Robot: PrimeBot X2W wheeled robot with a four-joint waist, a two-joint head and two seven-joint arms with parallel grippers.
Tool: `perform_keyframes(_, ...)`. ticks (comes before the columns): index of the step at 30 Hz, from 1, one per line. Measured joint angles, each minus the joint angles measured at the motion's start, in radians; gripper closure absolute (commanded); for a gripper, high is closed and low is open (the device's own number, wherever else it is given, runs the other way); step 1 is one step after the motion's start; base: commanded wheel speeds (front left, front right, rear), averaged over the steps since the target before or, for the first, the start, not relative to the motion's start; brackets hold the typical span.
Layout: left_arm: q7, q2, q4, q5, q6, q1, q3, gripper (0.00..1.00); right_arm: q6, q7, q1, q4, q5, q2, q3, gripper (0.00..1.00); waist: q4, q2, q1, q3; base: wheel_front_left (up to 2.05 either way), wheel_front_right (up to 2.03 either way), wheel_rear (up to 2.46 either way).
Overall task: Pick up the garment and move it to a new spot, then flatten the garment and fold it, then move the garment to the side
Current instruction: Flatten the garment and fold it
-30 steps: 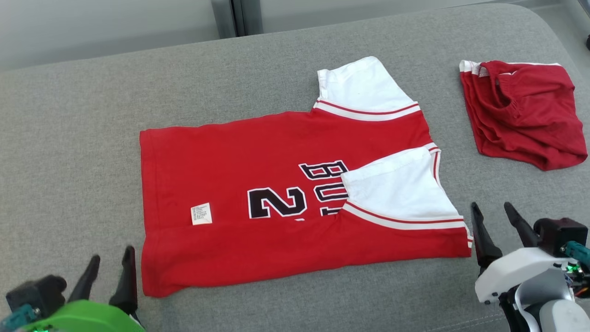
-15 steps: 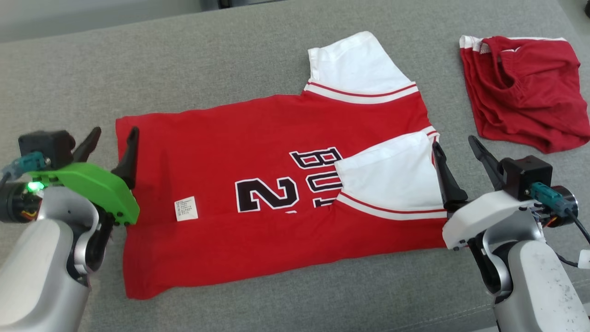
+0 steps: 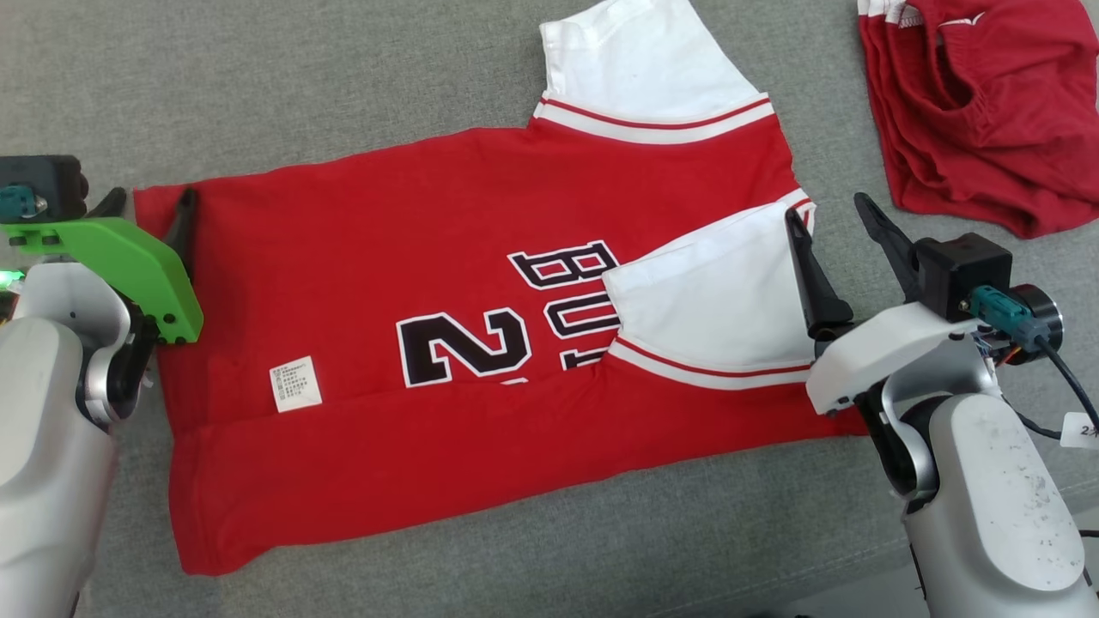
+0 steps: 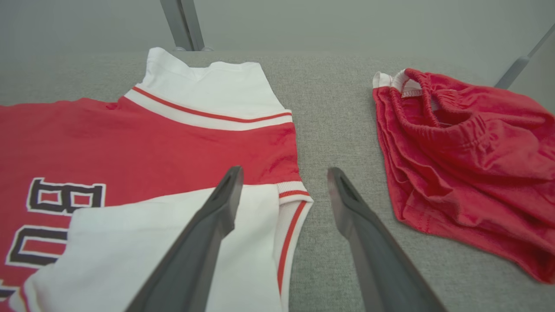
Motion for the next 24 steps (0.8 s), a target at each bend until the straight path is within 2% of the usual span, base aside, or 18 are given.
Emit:
perform_keyframes(4, 0.009, 0.002, 0.009, 0.006, -0.017, -0.023, -0.018, 0.0, 0.0, 0.007, -0.025, 0.005, -0.001, -0.018, 0.002, 0.0, -0.002, 0.0, 0.0, 0.014, 0.0, 0.0, 0.0)
perform_keyframes(5, 0.01, 0.002, 0.01, 0.008, -0.022, -0.028, -0.023, 0.03, 0.0, 0.012, -0.033, 0.005, -0.002, -0.025, 0.003, 0.0, 0.001, 0.0, 0.0, 0.015, 0.0, 0.0, 0.0)
perform_keyframes(6, 0.012, 0.001, 0.008, 0.009, -0.024, -0.029, -0.027, 0.6, 0.0, 0.013, -0.042, 0.007, -0.003, -0.03, 0.004, 0.0, 0.003, 0.0, 0.0, 0.016, 0.0, 0.0, 0.0)
perform_keyframes(7, 0.018, 0.0, 0.004, 0.01, -0.026, -0.029, -0.033, 0.74, 0.0, 0.021, -0.053, 0.008, -0.004, -0.036, 0.006, 0.0, 0.007, 0.0, 0.0, 0.016, 0.0, 0.0, 0.0)
perform_keyframes(8, 0.018, -0.001, 0.001, 0.01, -0.028, -0.031, -0.038, 1.0, 0.0, 0.026, -0.066, 0.009, -0.005, -0.043, 0.008, 0.0, 0.011, 0.0, 0.0, 0.016, 0.0, 0.0, 0.0)
perform_keyframes(16, -0.002, -0.016, -0.039, 0.025, -0.046, -0.036, -0.073, 1.0, 0.0, 0.075, -0.215, 0.055, -0.007, -0.1, 0.029, 0.0, 0.055, 0.0, 0.0, 0.02, 0.0, 0.0, 0.0)
perform_keyframes(24, -0.066, -0.056, -0.133, 0.051, -0.053, -0.053, -0.105, 1.0, 0.0, 0.125, -0.464, 0.278, -0.036, -0.168, 0.031, 0.0, 0.119, 0.0, 0.0, 0.032, 0.0, 0.0, 0.0)
